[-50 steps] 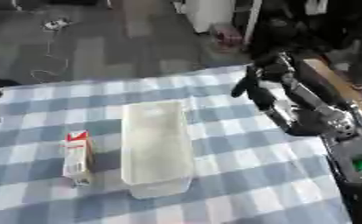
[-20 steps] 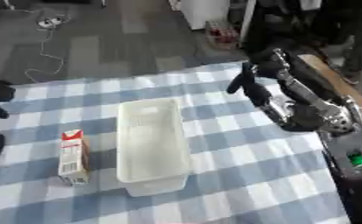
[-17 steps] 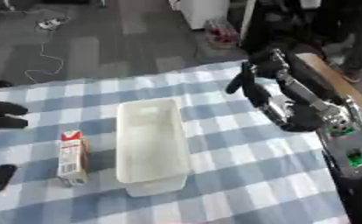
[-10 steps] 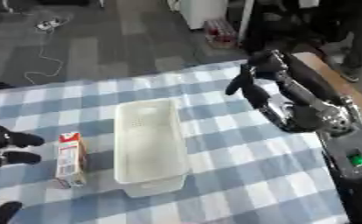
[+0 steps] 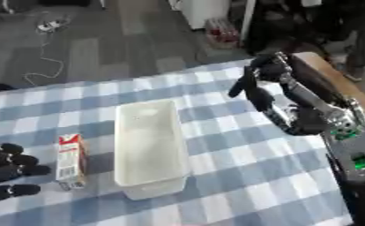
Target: Pick up objects on the table and place them in the box.
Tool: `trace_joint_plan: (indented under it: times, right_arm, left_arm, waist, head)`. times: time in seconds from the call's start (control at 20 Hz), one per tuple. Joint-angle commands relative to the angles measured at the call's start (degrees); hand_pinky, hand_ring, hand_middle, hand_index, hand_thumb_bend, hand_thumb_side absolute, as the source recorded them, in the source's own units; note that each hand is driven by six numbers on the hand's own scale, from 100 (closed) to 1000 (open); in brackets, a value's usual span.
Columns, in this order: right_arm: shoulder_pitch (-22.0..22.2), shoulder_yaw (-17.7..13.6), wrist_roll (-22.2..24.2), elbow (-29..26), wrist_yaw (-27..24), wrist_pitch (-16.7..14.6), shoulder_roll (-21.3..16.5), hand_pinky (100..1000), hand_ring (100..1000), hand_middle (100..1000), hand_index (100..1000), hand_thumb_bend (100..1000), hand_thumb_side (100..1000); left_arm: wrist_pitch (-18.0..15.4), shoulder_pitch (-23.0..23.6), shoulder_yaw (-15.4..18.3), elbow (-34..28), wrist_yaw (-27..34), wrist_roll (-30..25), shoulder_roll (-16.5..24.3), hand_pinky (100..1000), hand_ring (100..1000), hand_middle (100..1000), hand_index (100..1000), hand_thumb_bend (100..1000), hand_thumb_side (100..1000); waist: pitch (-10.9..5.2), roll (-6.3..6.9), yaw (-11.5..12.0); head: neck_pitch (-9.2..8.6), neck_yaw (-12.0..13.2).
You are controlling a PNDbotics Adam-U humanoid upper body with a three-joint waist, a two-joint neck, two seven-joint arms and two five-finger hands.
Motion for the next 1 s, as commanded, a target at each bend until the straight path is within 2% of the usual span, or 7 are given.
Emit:
trace_joint_plan:
  times: [0.05, 0.25, 0.3, 0.45, 0.7, 1.0]
  right_arm:
    - [-0.71, -0.02, 0.22, -0.76, -0.45, 0.05, -1.44, 326, 323, 353, 630, 100, 1000]
    - [-0.83, 0.0, 0.29, -0.76, -0.5, 0.02, -1.4, 326, 322, 353, 629, 100, 1000]
    - [-0.88, 0.02, 0.32, -0.76, -0.52, 0.01, -1.37, 326, 321, 352, 629, 100, 1000]
    - [-1.07, 0.07, 0.41, -0.76, -0.57, -0.03, -1.26, 326, 321, 352, 627, 100, 1000]
    - [-1.22, 0.21, 0.59, -0.76, -0.69, 0.02, -1.05, 326, 319, 351, 633, 100, 1000]
    - [-1.34, 0.43, 0.94, -0.76, -1.0, -0.06, -0.94, 326, 319, 351, 632, 100, 1000]
  left_arm:
    - [-0.65, -0.95, -0.07, -0.74, -7.44, 4.1, 3.69, 850, 898, 921, 866, 291, 753]
    - [-0.14, -1.29, -0.15, -0.74, -14.38, 8.71, 5.41, 867, 913, 935, 868, 323, 742]
    - [-0.48, -1.26, -0.25, -0.74, -15.62, 9.6, 5.74, 856, 895, 917, 842, 349, 726]
    - [-2.15, -1.27, 0.07, -0.74, -18.68, 11.81, 6.17, 854, 889, 912, 838, 363, 721]
    - [-2.56, -1.38, 0.94, -0.52, -20.75, 13.85, 6.21, 853, 887, 911, 840, 364, 721]
    - [-3.24, -3.55, 0.39, 1.09, -21.66, 15.37, 6.1, 854, 888, 912, 842, 364, 729]
  waist:
    - [-0.41, 0.26, -0.12]
    - [-0.4, 0.4, -0.35]
    - [-0.38, 0.44, -0.46]
    - [-0.33, 0.53, -0.7]
    - [-0.26, 0.65, -1.03]
    - [-0.27, 0.72, -1.49]
  head:
    - [-0.66, 0.59]
    - [-1.1, 0.68]
    - [-1.19, 0.7]
    - [-1.5, 0.6]
    - [-1.43, 0.65]
    - [-1.23, 1.61]
